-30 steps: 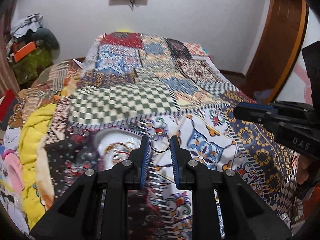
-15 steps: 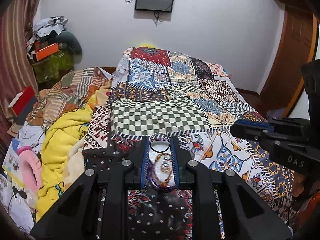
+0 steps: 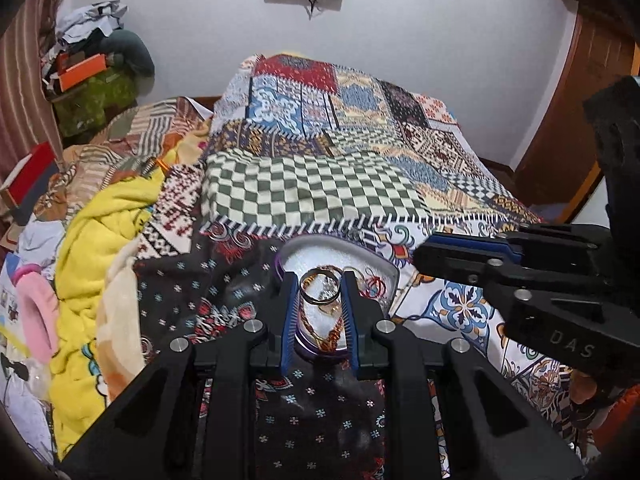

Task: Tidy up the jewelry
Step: 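Drop the silver ring into the heart tin with the left tool while the right tool releases its ring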

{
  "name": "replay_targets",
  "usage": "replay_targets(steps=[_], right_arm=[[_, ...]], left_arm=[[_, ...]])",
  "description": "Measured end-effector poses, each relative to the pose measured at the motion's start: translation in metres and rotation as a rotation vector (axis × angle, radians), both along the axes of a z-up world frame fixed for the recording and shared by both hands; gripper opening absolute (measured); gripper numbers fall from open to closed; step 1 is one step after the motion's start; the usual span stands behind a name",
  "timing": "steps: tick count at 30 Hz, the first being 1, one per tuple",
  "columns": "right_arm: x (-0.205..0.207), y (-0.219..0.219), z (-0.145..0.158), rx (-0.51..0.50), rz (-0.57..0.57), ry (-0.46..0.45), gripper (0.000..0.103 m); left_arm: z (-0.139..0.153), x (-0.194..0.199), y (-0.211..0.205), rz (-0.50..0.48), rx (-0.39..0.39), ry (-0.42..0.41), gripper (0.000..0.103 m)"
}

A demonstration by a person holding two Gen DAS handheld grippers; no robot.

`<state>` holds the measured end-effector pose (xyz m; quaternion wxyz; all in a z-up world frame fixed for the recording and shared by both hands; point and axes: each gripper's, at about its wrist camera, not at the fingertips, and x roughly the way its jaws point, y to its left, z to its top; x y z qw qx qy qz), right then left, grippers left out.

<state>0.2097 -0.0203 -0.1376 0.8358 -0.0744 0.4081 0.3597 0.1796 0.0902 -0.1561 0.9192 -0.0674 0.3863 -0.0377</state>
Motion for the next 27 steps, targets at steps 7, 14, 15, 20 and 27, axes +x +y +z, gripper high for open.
replay_targets(steps=[7,14,15,20,27], right_arm=[[0.009,0.007,-0.017,-0.009,-0.003,0.045,0.009],[0.015,0.012,-0.027,-0.017,0.004,0.079,0.009],[0.016,0.013,-0.028,-0.02,0.006,0.084,0.009],[0.016,0.018,-0.033,-0.043,0.018,0.098,0.009],[0.012,0.019,-0.027,-0.056,0.029,0.098,0.015]], left_arm=[[-0.015,0.005,-0.007,-0.029,-0.001,0.037,0.02],[-0.018,0.007,-0.005,-0.024,-0.008,0.044,0.02],[-0.017,0.007,-0.004,-0.022,-0.009,0.044,0.02],[-0.011,0.004,0.005,0.004,-0.015,0.038,0.02],[0.003,-0.002,0.017,0.045,-0.007,0.011,0.025]])
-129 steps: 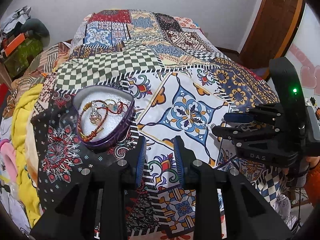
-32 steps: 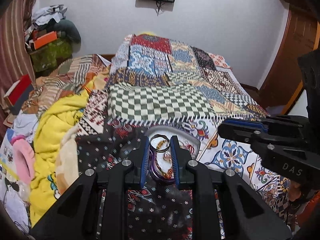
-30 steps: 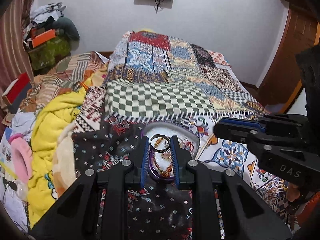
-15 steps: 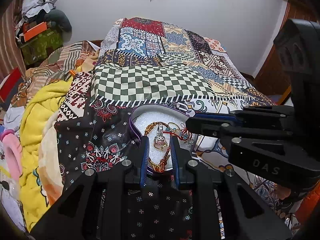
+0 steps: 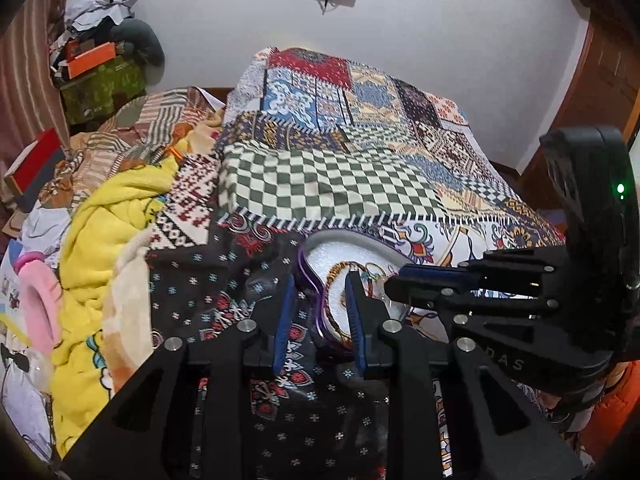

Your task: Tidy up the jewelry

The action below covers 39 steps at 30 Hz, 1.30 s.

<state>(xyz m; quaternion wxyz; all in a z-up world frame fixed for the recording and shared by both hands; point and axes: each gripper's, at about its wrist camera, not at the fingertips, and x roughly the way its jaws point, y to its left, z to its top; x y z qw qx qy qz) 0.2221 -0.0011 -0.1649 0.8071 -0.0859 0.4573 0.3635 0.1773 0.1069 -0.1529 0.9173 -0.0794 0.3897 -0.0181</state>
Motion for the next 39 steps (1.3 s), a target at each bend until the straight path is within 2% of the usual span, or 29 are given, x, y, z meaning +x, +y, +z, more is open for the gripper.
replay_targets(steps=[8,17,21,26,27,29,31,34,35,36,37,39], right_arm=[[-0.016,-0.017,0.044,0.046,-0.045,-0.109,0.017],[-0.065,-0.053,0.127,0.16,-0.137,-0.331,0.017],[-0.093,-0.068,0.154,0.21,-0.178,-0.424,0.017],[-0.129,-0.082,0.177,0.266,-0.221,-0.525,0.018],[-0.137,-0.084,0.18,0.272,-0.231,-0.549,0.02],[-0.149,-0.088,0.186,0.278,-0.249,-0.589,0.031],[-0.16,-0.092,0.19,0.286,-0.281,-0.638,0.054],[-0.179,-0.095,0.195,0.295,-0.313,-0.711,0.068],[-0.182,-0.096,0.196,0.295,-0.319,-0.722,0.071],[-0.186,-0.096,0.197,0.296,-0.329,-0.738,0.079],[-0.19,-0.096,0.198,0.296,-0.34,-0.758,0.085],[-0.196,-0.097,0.199,0.293,-0.355,-0.785,0.088]], left_arm=[[0.034,-0.015,-0.002,0.007,0.029,-0.074,0.027],[0.097,-0.055,-0.019,0.011,0.07,-0.245,0.028],[0.124,-0.081,-0.028,0.018,0.099,-0.339,0.039],[0.152,-0.117,-0.04,0.031,0.131,-0.453,0.047],[0.156,-0.125,-0.042,0.036,0.131,-0.476,0.051],[0.163,-0.138,-0.045,0.047,0.129,-0.515,0.056],[0.169,-0.152,-0.047,0.066,0.136,-0.554,0.061],[0.175,-0.17,-0.05,0.096,0.147,-0.601,0.075],[0.177,-0.176,-0.051,0.109,0.154,-0.617,0.083],[0.177,-0.18,-0.052,0.117,0.159,-0.629,0.089],[0.178,-0.186,-0.054,0.129,0.169,-0.645,0.091],[0.18,-0.194,-0.056,0.142,0.185,-0.665,0.097]])
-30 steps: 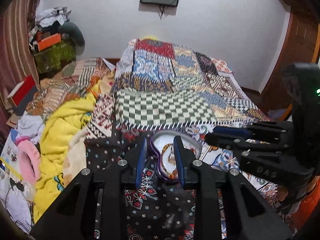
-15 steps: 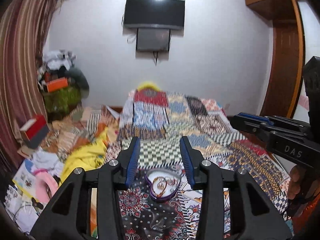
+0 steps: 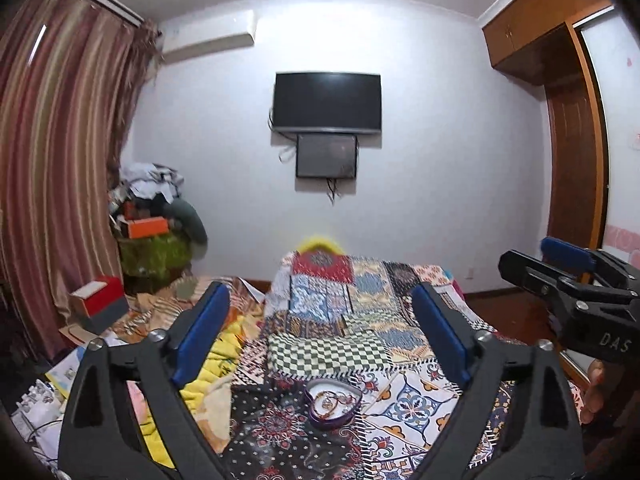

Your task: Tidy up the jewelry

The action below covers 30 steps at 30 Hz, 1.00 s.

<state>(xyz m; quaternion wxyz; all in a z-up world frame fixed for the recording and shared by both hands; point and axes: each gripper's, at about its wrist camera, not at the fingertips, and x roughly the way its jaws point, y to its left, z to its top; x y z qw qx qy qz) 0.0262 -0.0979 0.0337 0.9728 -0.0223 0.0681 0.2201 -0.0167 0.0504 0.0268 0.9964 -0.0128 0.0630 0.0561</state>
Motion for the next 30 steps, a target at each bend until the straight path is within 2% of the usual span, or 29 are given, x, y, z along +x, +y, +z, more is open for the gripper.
replay_targets(steps=[2,4,6,17,30], right_arm=[[-0.003,0.001,0.001,-0.001,-0.009,-0.012,0.09],[-0.004,0.001,0.002,0.003,-0.013,-0.015,0.098],[-0.006,0.0,0.002,0.01,-0.024,-0.026,0.101],[-0.018,-0.003,-0.003,0.006,-0.029,-0.04,0.102],[-0.021,-0.007,-0.003,0.0,-0.031,-0.029,0.102]], left_arm=[[0.001,-0.007,-0.003,0.011,0.012,-0.013,0.1],[0.002,-0.014,-0.004,0.02,0.023,-0.025,0.101],[0.003,-0.018,-0.005,0.022,0.028,-0.032,0.102],[0.006,-0.027,-0.006,0.015,0.009,-0.038,0.102],[0.002,-0.021,-0.008,0.018,0.005,-0.019,0.102]])
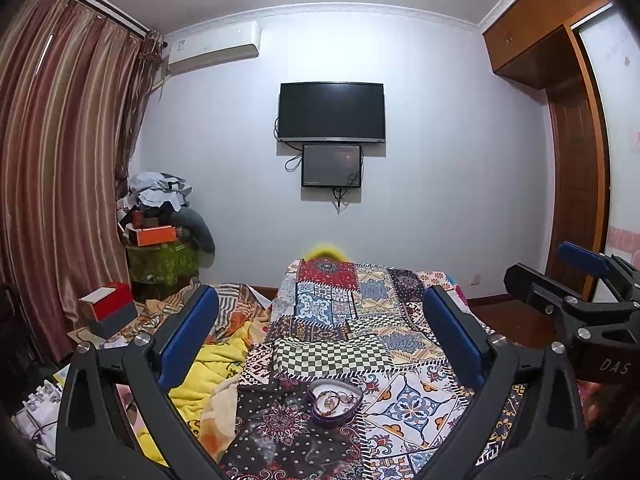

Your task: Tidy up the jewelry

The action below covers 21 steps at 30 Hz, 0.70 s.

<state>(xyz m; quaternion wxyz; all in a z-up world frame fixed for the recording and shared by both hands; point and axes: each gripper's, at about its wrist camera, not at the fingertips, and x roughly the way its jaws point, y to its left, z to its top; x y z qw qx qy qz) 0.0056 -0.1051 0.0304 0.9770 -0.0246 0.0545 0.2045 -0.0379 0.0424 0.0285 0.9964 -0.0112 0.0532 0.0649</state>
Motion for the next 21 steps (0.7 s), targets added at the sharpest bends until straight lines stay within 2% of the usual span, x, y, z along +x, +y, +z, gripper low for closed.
replay_targets(steps=[21], right_arm=[[0.0059,-0.0064,0.0006,0.013,0.008,0.03,0.103]], left_arm=[[-0.0011,0.0069,0.0049,0.01,-0.025,0.024,0.102]])
